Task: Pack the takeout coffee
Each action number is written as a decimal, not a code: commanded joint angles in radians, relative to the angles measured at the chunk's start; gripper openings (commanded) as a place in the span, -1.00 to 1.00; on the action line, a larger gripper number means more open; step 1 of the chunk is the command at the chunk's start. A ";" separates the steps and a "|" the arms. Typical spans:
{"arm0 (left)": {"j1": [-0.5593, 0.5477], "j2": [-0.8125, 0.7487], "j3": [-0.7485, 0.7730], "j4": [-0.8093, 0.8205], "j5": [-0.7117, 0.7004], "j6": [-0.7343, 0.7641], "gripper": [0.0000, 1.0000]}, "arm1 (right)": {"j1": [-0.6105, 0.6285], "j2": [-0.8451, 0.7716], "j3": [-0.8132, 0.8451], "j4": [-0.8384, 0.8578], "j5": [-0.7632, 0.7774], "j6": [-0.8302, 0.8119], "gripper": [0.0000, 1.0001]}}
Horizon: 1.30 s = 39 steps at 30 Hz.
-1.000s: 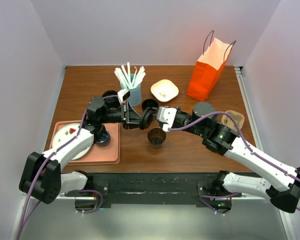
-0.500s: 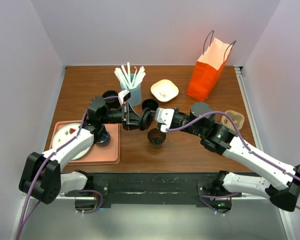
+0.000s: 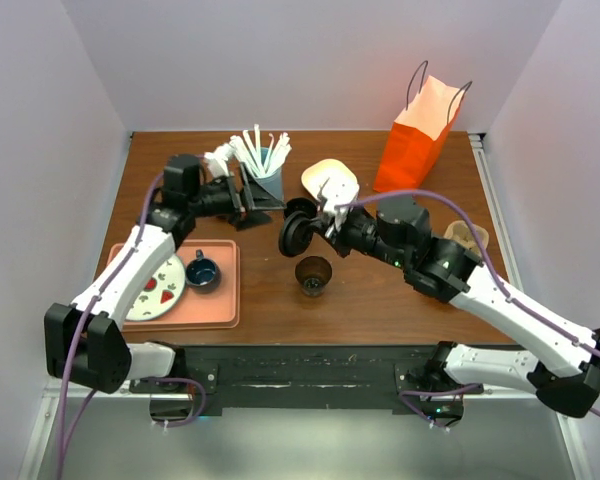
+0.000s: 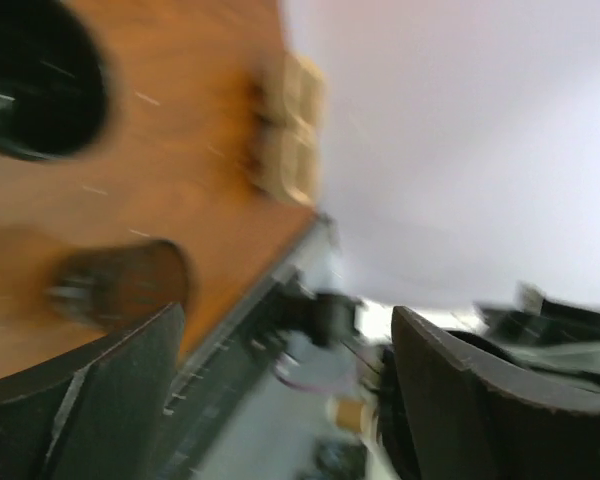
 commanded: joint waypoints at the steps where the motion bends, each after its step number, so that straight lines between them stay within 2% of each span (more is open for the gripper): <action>1: 0.096 -0.021 0.072 -0.374 -0.287 0.298 0.89 | 0.006 0.068 0.186 -0.353 0.186 0.328 -1.00; 3: 0.105 -0.023 0.068 -0.379 -0.323 0.318 0.93 | 0.006 0.130 0.252 -0.497 0.223 0.424 -1.00; 6: 0.104 -0.020 0.062 -0.388 -0.359 0.361 1.00 | 0.006 0.201 0.306 -0.625 0.244 0.523 -1.00; 11: 0.105 -0.040 0.011 -0.379 -0.370 0.411 1.00 | 0.003 0.311 0.349 -0.721 0.254 0.631 -1.00; 15: 0.105 -0.087 -0.017 -0.368 -0.396 0.432 1.00 | -0.003 0.436 0.392 -0.825 0.234 0.641 -1.00; 24: 0.105 -0.116 -0.035 -0.424 -0.441 0.484 0.93 | -0.114 0.625 0.496 -0.889 0.105 0.599 -1.00; 39: 0.105 -0.126 -0.041 -0.425 -0.436 0.490 0.92 | -0.143 0.745 0.574 -0.968 0.053 0.554 -0.98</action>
